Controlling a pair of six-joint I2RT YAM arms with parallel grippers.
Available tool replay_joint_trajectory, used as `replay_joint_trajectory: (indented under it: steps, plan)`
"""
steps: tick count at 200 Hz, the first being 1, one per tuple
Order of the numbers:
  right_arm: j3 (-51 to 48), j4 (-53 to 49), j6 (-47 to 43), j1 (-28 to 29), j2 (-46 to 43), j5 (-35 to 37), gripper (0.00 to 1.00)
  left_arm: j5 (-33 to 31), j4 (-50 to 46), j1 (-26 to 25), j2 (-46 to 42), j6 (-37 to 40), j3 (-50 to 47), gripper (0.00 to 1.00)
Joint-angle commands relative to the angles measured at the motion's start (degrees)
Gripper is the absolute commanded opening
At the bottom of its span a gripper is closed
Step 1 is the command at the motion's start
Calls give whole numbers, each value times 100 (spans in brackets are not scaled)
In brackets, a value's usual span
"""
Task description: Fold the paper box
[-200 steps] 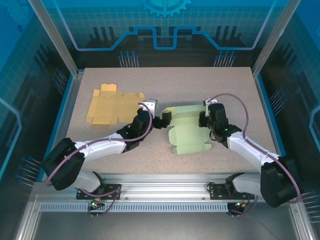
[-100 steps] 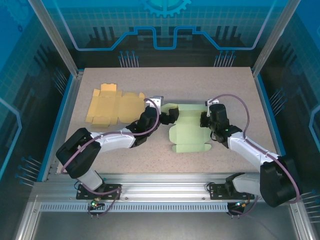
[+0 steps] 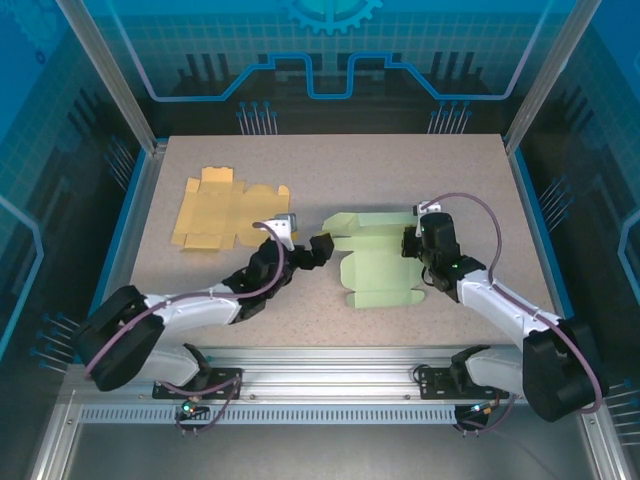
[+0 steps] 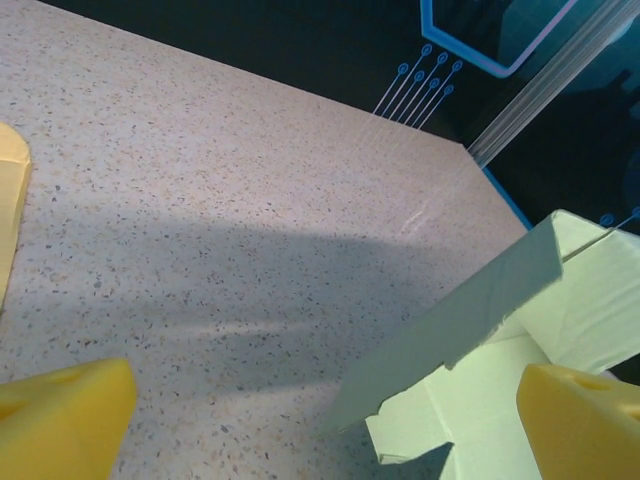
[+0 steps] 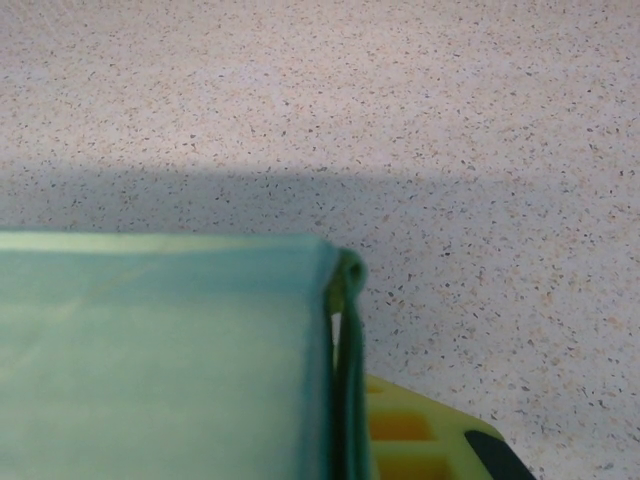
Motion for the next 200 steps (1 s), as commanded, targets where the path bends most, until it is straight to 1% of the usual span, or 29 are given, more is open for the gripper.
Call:
replay_joint_trajectory:
  steps: [1, 12, 24, 41, 55, 85, 106, 121, 140, 149, 162, 188, 200]
  plan:
    - [-109, 197, 104, 44, -167, 118, 0, 59, -305, -4, -239, -565, -253, 99]
    - [-126, 221, 105, 44, -184, 109, 0, 216, -215, 0, -187, -779, -362, 99]
    - [-133, 229, 104, 44, -194, 91, 0, 500, 152, 0, 23, -925, -442, 99]
    - [-135, 224, 105, 44, -194, 91, 0, 1003, 578, -20, 473, -1090, -363, 98]
    - [-134, 223, 105, 39, -196, 82, 0, 1314, 1072, -85, 915, -1221, -272, 96]
    - [-128, 222, 105, 44, -202, 84, 0, 1707, 2171, -208, 1875, -1415, -78, 91]
    - [-133, 223, 105, 44, -194, 74, 0, 1768, 2749, -215, 2264, -1476, 15, 90]
    - [-134, 236, 100, 44, -195, 66, 0, 1786, 2889, -211, 2370, -1446, 122, 87]
    - [-132, 232, 96, 42, -185, 61, 0, 1784, 3007, -217, 2380, -1336, 188, 77]
    - [-127, 241, 96, 43, -185, 55, 0, 1757, 3029, -214, 2350, -1268, 216, 75]
    - [-126, 249, 96, 43, -171, 44, 0, 1735, 2913, -211, 2285, -1147, 302, 70]
    - [-115, 230, 96, 42, -150, 35, 0, 1734, 2739, -211, 2293, -984, 519, 63]
    - [-116, 231, 96, 44, -150, 21, 0, 1746, 2682, -212, 2326, -944, 632, 58]
